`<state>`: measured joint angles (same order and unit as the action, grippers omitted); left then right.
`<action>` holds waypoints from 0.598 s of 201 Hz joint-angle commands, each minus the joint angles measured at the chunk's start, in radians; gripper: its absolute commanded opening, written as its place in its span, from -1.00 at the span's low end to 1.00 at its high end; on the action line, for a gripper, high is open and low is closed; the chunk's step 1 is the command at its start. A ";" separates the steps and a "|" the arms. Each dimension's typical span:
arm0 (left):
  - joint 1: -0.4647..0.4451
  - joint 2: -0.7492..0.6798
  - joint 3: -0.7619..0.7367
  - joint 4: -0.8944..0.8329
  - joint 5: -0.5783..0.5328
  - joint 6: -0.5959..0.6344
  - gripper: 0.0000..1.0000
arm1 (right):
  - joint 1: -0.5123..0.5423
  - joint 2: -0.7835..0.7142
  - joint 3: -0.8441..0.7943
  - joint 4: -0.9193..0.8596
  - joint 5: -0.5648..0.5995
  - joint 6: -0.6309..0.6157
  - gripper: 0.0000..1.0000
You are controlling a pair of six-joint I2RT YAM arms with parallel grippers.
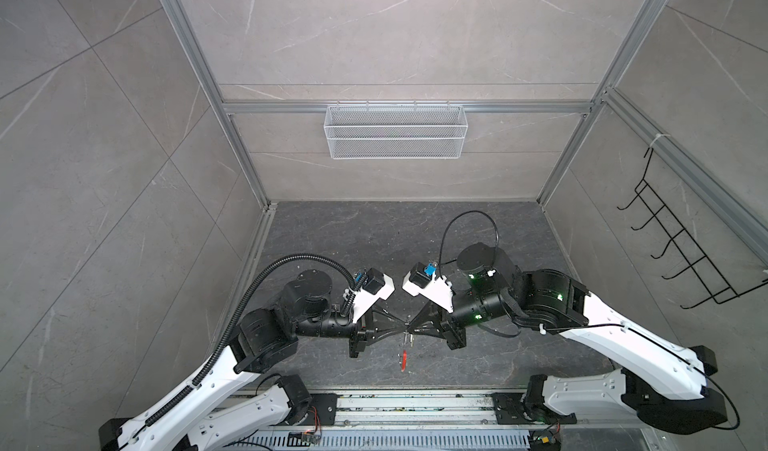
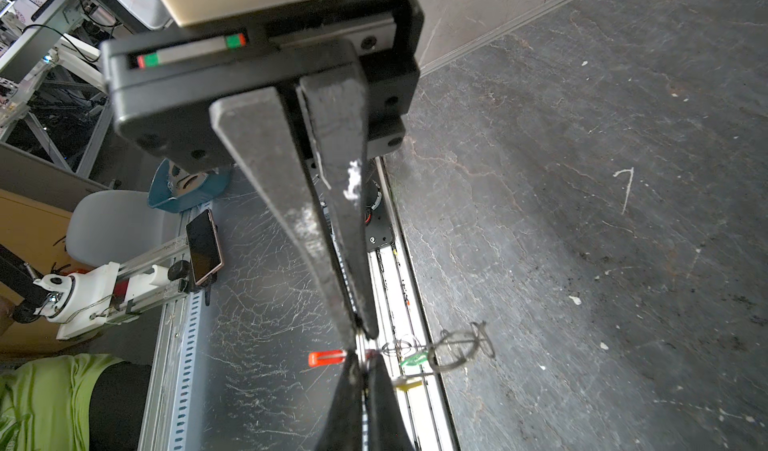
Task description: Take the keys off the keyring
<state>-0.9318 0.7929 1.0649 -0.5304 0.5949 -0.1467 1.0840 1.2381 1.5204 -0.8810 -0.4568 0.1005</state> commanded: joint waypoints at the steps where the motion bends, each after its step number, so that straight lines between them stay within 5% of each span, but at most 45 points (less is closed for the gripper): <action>1: -0.001 0.006 0.040 0.054 0.024 -0.017 -1.00 | 0.003 -0.017 -0.013 0.058 0.004 -0.002 -1.00; 120: -0.001 0.093 0.182 -0.136 0.003 -0.094 -1.00 | 0.003 -0.105 -0.202 0.288 0.043 0.030 -0.90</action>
<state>-0.9314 0.8654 1.1767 -0.6636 0.5945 -0.1879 1.0840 1.1442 1.3647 -0.6979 -0.4404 0.1188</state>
